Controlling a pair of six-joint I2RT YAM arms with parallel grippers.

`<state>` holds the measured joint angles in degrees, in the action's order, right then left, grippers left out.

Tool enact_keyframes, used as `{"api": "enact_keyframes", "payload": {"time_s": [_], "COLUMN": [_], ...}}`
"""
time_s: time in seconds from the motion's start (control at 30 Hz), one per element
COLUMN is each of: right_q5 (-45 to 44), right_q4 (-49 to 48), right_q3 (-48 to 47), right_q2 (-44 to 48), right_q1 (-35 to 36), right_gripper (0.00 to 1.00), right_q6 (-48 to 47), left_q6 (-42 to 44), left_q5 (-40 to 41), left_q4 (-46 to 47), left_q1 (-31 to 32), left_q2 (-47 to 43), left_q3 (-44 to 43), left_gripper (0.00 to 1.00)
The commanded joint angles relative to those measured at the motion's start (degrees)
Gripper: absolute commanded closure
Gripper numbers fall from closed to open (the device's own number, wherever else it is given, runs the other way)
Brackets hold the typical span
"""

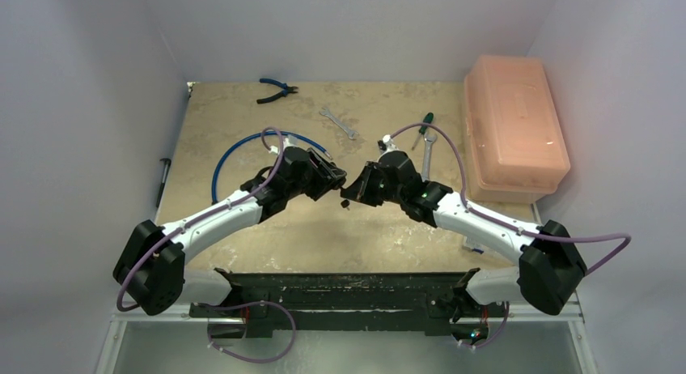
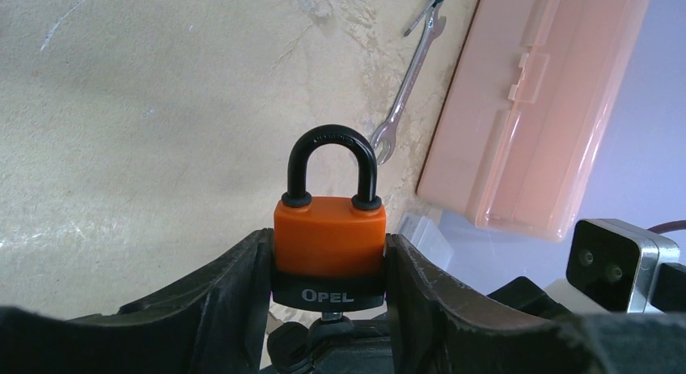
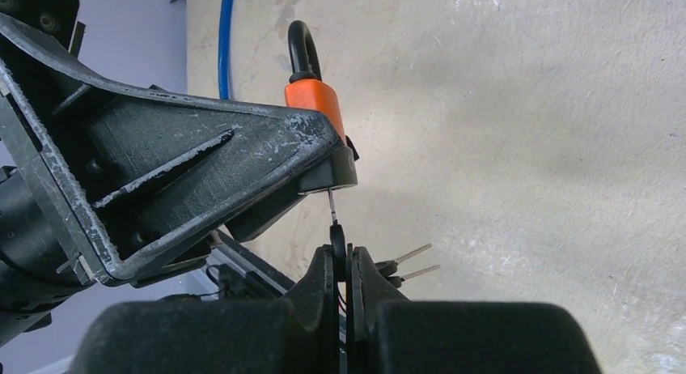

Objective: Unlock with the key

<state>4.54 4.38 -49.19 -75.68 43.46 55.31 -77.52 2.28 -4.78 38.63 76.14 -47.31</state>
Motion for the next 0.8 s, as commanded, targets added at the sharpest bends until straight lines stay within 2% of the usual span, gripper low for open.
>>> {"api": "enact_keyframes", "payload": {"time_s": [0.0,0.13,0.27,0.57,0.77], "right_q5": [-8.3,-15.4,-17.7,-12.5,-4.8], "right_q4": [-4.8,3.4,5.6,0.4,-10.1], "right_q3": [-2.9,-7.3,-8.2,-4.6,3.4], "right_q2": [0.2,-1.9,-2.4,-0.8,1.4], "right_q1": [-1.3,-0.3,-0.3,-0.4,-4.1], "right_gripper": [1.00,1.00,1.00,1.00,1.00], "right_q6": [-1.3,-7.8,-8.6,-2.8,5.4], "left_q6": [-1.0,-1.1,-1.2,-1.5,-1.7], "left_q5": [-2.5,-2.5,-2.5,-2.5,-2.5], "left_q4": [0.0,-0.1,0.2,0.5,0.5], "left_q1": [0.7,0.7,0.8,0.8,0.8], "left_q2": [-2.5,-2.6,-2.5,-2.9,-3.4], "left_q3": [0.5,0.5,0.5,0.9,1.3], "left_gripper": [1.00,1.00,1.00,1.00,1.00]}}
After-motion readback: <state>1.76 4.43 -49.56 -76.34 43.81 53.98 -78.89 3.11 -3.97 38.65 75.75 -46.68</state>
